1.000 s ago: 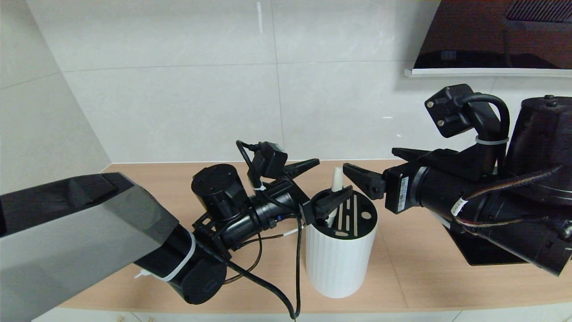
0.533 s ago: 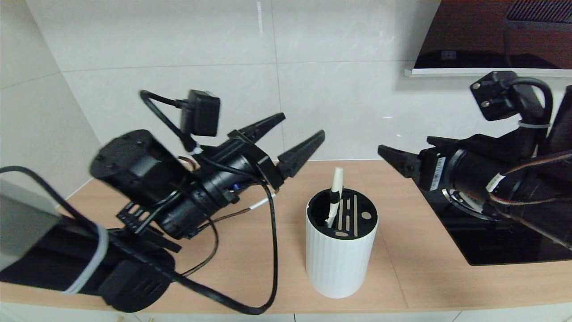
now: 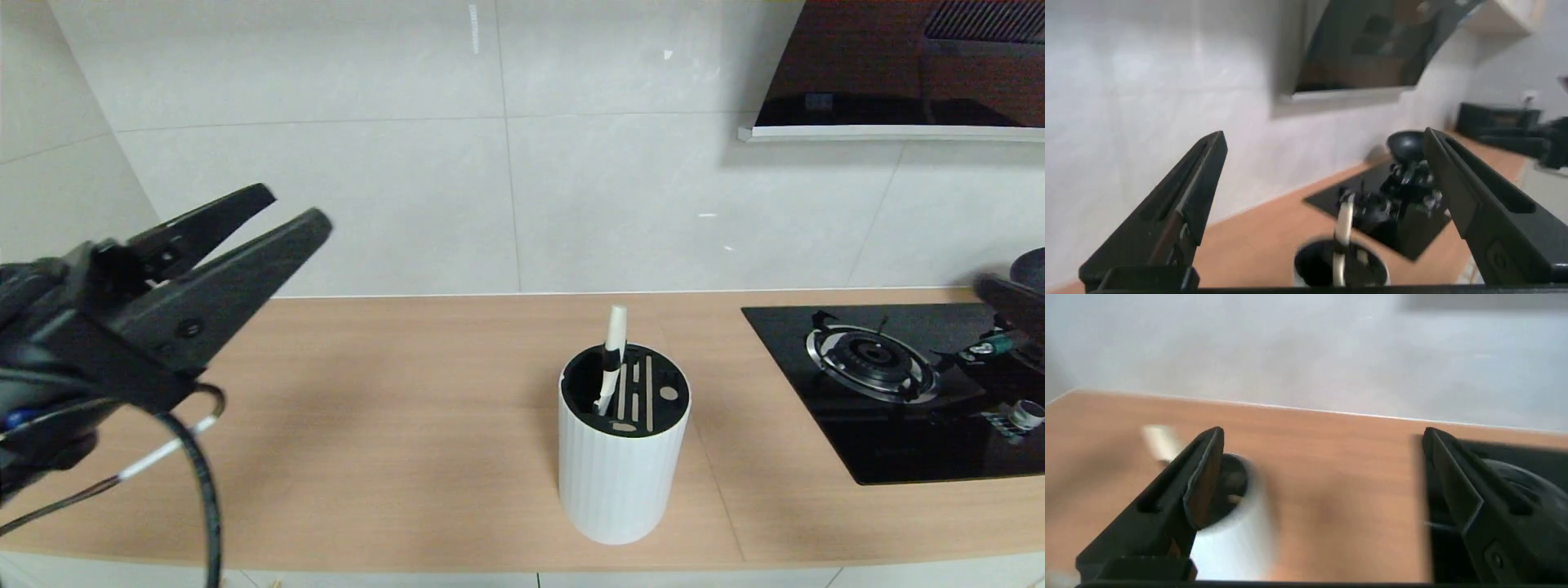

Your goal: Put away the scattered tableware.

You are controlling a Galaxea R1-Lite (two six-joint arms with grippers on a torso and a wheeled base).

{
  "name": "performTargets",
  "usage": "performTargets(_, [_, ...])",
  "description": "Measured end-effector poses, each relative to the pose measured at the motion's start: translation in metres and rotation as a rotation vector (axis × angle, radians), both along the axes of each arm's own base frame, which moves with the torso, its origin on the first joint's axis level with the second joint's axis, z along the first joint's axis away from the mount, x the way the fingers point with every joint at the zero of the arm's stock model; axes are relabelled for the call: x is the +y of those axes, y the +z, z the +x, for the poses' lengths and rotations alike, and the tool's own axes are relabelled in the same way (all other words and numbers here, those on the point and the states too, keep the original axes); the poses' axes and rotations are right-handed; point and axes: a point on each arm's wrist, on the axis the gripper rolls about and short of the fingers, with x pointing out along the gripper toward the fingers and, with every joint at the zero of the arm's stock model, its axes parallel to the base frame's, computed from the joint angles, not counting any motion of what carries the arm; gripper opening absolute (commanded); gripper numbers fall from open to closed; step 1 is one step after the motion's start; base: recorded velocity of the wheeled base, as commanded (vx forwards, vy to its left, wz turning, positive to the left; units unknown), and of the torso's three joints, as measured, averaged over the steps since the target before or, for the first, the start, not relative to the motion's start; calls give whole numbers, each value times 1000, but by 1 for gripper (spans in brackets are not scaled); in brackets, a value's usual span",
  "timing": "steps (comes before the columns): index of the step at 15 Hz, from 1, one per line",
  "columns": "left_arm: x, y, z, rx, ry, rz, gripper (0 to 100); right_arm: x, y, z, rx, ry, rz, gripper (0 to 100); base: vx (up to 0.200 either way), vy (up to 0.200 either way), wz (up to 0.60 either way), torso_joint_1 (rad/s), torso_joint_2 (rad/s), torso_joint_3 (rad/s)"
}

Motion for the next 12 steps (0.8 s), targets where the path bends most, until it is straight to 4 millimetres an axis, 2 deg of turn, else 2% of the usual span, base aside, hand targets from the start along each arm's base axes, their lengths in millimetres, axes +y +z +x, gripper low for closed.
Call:
performTargets(2, [20, 4, -44, 60, 14, 24, 100, -23, -11, -34, 9, -71, -11, 100, 0, 0, 0, 0, 0, 0])
performTargets(5, [49, -1, -113, 141, 35, 47, 100, -43, -30, -79, 24, -145, -62, 100, 0, 0, 0, 0, 0, 0])
performTargets(7, [65, -5, -159, 68, 76, -11, 100, -50, -43, -106, -8, -205, -90, 100, 0, 0, 0, 0, 0, 0])
performTargets(10, [74, -24, -201, -36, 171, -70, 100, -53, -68, -132, -55, -286, -99, 100, 0, 0, 0, 0, 0, 0])
performTargets(12, [74, -35, -211, -72, 284, -107, 100, -50, -78, -138, -92, -373, -81, 100, 0, 0, 0, 0, 0, 0])
